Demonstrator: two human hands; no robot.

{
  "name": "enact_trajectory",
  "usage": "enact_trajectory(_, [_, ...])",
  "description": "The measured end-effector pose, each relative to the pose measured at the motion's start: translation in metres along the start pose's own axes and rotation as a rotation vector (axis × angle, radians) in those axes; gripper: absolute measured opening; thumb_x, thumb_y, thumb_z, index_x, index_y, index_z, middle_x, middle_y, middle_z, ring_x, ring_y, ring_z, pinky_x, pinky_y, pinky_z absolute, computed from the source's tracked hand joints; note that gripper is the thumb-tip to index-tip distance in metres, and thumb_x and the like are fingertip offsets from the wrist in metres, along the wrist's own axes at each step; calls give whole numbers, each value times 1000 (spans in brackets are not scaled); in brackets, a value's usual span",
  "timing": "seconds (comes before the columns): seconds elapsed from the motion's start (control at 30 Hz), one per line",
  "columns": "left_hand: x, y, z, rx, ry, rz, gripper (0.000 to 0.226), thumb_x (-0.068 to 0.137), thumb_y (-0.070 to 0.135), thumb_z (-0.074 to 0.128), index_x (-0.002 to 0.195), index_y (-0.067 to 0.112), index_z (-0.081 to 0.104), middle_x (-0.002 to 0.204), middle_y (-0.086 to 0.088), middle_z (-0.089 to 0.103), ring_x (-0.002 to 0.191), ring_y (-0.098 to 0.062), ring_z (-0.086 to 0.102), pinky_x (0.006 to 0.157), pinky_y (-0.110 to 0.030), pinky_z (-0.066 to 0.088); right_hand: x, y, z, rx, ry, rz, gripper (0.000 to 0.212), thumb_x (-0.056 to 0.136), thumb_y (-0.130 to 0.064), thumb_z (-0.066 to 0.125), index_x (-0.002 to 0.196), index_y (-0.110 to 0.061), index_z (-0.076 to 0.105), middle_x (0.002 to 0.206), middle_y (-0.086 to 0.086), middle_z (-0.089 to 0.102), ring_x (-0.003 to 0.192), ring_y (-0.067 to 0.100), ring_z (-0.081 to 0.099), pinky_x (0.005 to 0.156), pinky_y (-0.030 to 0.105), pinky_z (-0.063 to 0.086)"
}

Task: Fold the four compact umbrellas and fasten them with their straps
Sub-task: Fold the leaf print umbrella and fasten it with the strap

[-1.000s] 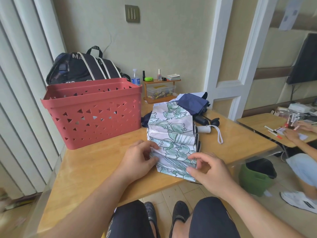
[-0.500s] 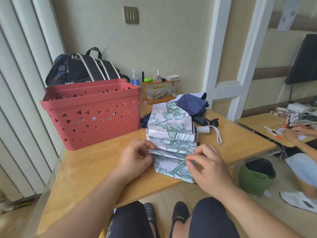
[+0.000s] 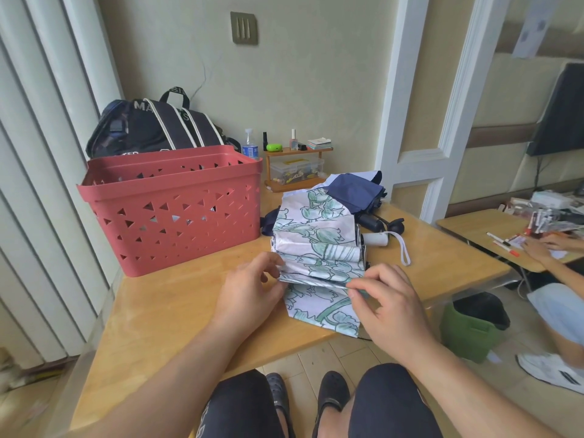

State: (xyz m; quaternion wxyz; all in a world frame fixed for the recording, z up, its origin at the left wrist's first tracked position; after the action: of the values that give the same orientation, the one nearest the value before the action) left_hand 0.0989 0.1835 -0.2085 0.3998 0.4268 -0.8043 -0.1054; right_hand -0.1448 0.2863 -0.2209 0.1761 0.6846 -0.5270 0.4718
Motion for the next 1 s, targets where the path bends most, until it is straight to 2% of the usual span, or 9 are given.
enact_trajectory(0.13, [-4, 5, 0, 41, -50, 34, 44, 86, 44, 69, 124, 47, 48, 94, 28, 65, 98, -11, 61, 88, -39, 50, -1, 2, 2, -6, -18, 9, 21, 95, -29, 63, 94, -16, 79, 90, -6, 59, 89, 21, 56, 78, 41, 50])
enact_trajectory(0.27, [-6, 3, -2, -129, -98, -3, 40, 84, 33, 71, 120, 44, 56, 92, 18, 72, 89, -4, 66, 81, -27, 49, -2, 6, 1, -6, -29, 36, 21, 95, -30, 62, 96, -17, 79, 91, -7, 59, 90, 21, 56, 78, 43, 50])
enact_trajectory(0.33, [-4, 1, -3, -208, -89, -45, 35, 88, 23, 76, 113, 43, 63, 93, 16, 75, 86, -3, 69, 78, -18, 46, -3, 7, 1, -10, -31, 41, 21, 96, -31, 62, 96, -17, 79, 91, -7, 59, 91, 22, 57, 78, 44, 50])
enact_trajectory(0.4, [-1, -2, -5, -238, -79, -88, 31, 89, 21, 80, 108, 43, 67, 91, 17, 77, 83, -2, 69, 75, -15, 45, -4, 8, 0, -17, -36, 35, 21, 96, -31, 62, 95, -18, 79, 91, -8, 59, 90, 22, 56, 77, 45, 50])
enact_trajectory(0.6, [2, -7, -5, -266, -82, -212, 37, 79, 24, 91, 96, 42, 64, 84, 15, 76, 69, 0, 64, 68, -15, 43, -4, 12, -2, -48, -26, 32, 8, 87, -21, 73, 90, -18, 80, 89, -9, 61, 88, 22, 57, 75, 46, 51])
enact_trajectory(0.7, [1, -5, -4, -312, -117, -172, 39, 81, 24, 88, 104, 43, 63, 87, 13, 76, 71, -4, 64, 69, -14, 44, -5, 13, -1, -48, -38, 32, 6, 85, -14, 80, 90, -18, 80, 89, -8, 61, 89, 22, 57, 75, 47, 51])
enact_trajectory(0.8, [0, -3, -4, -370, -167, -151, 40, 85, 29, 86, 114, 45, 64, 93, 8, 78, 78, -10, 67, 73, -16, 47, -7, 14, -1, -60, -38, 24, 5, 86, -14, 78, 88, -18, 80, 88, -8, 60, 88, 22, 57, 75, 47, 51])
enact_trajectory(0.9, [1, -7, -4, -366, -167, -174, 41, 86, 25, 86, 114, 45, 63, 89, 11, 79, 73, -10, 64, 74, -24, 50, -9, 17, -1, -79, -47, 35, 16, 81, -5, 85, 88, -18, 79, 88, -8, 61, 89, 23, 57, 74, 49, 50])
enact_trajectory(1.0, [3, -12, -4, -404, -162, -221, 48, 82, 23, 90, 109, 48, 59, 89, 7, 79, 68, -9, 59, 72, -28, 50, -10, 17, -1, -94, -56, 27, 20, 77, -4, 88, 88, -19, 80, 87, -8, 61, 89, 22, 57, 74, 47, 49])
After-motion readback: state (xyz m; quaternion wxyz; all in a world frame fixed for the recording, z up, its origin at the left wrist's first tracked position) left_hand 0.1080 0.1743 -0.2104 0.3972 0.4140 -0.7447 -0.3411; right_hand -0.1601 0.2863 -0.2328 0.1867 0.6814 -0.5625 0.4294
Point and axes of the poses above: each hand's wrist, its own x-axis towards the middle knuckle, its own z-axis out of the palm, y = z × x, the point moved 2 cm from there along x, towards the middle knuckle
